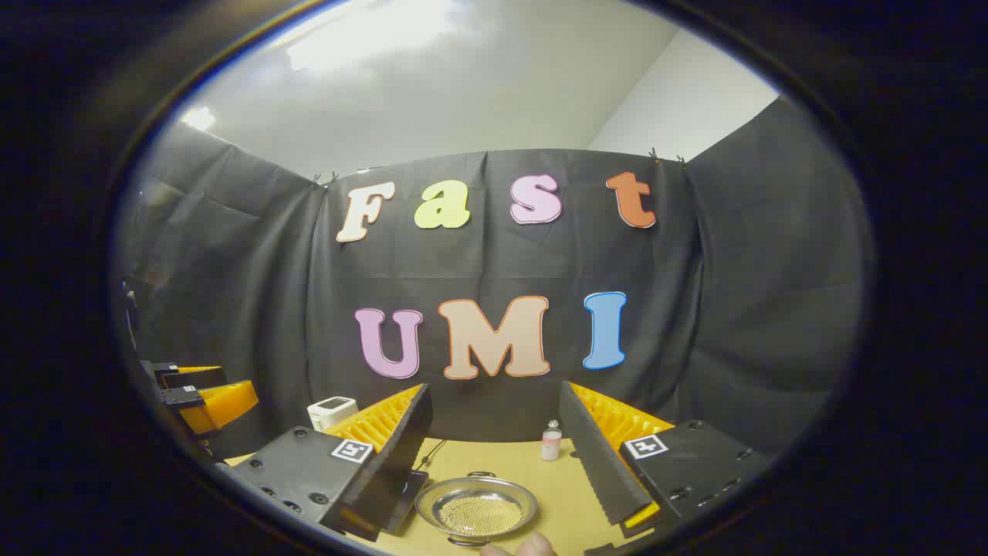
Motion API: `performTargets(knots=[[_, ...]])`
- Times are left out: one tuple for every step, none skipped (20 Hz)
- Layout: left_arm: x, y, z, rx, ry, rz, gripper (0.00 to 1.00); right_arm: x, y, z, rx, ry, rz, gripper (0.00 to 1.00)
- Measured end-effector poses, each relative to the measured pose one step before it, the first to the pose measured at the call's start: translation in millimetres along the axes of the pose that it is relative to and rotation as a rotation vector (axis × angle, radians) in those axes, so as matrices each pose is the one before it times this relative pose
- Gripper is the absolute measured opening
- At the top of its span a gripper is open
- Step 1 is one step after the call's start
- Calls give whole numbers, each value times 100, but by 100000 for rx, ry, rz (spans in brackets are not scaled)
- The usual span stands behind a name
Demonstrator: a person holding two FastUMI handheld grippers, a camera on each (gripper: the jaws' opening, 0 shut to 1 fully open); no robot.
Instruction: First push the handle of the pot to place it horizontally, then grasp the pot with both hands and set it on the induction cooktop.
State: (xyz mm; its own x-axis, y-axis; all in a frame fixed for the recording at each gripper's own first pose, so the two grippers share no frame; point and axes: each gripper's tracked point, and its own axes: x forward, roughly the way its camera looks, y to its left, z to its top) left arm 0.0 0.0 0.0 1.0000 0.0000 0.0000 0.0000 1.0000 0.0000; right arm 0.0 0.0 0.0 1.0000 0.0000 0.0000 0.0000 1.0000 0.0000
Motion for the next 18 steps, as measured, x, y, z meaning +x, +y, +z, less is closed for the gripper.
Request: performTargets(knots=[[-64,38,-41,52,211,58,93,-78,-177,-47,402,181,72,97],[-61,-64,-87,-184,250,200,93,-49,-53,27,272,126,4,97],[-103,23,13,-223,180,138,93,21,-87,-192,-86,121,31,97],[-93,5,-197,-97,241,227,93,-10,-76,-89,-284,283,-42,96],[-71,154,-62,121,410,332,93,-97,21,-70,-50,279,171,96],[-128,134,-54,81,118,299,88,64,125,-97,57,253,148,97],[-26,40,-21,73,226,244,93,-4,-92,-144,163,183,103,97],[-124,33,-44,153,99,270,93,-107,52,-75,-11,-80,116,97],[-76,141,18,276,127,304,93,1,79,-78,-48,110,311,97],[-75,142,-37,225,-206,349,93,5,101,-69,54,329,232,97],[-10,114,244,164,-381,257,93,31,127,-270,191,378,365,97],[-39,-33,12,140,-304,70,93,46,104,30,157,33,266,97],[-44,-17,-28,275,240,-9,93,40,89,84,42,-18,143,97],[-29,4,-7,193,-186,-60,89,-22,31,37,63,41,195,97],[-30,31,133,110,-225,83,88,51,148,-202,-6,197,221,97],[-60,15,-156,14,-74,61,88,37,66,-97,-76,223,97,97],[-66,62,-45,68,365,-18,88,53,65,-95,-262,231,86,97],[-6,44,-135,-39,230,0,88,78,108,-139,-197,544,255,97]])
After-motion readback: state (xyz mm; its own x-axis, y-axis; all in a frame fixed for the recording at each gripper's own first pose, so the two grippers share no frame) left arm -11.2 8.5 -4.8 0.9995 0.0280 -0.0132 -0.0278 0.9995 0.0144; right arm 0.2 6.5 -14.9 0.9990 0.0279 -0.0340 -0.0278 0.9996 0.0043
